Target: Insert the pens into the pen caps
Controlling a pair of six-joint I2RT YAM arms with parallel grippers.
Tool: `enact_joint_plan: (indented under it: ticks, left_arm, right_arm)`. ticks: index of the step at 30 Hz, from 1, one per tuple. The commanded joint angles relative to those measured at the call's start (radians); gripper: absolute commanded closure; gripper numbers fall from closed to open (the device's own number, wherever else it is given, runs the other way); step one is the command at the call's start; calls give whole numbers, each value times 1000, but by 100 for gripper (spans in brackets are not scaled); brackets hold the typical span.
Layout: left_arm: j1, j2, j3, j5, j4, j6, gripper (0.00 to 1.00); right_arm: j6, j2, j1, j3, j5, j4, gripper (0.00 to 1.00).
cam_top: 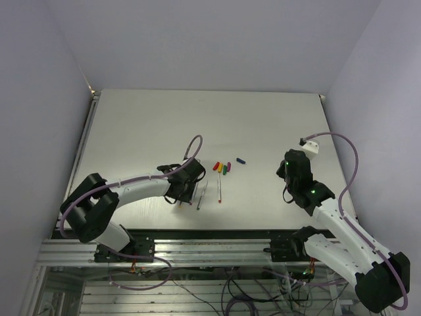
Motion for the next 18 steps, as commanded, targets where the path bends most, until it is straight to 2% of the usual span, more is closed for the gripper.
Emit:
enact_joint_plan:
  ticks: [1,12,18]
  left_arm:
    - [-5,24,20,-13,-27,-1,47]
    - [-4,120,50,-11,-18,34,46]
    - [4,177,80,14,-47,68,50]
  right_arm:
    - [11,1,-1,-15,-3,6,87]
    - [10,-14,-2,-23,-2,-4,87]
    - [10,-24,-2,-16,6,-22,87]
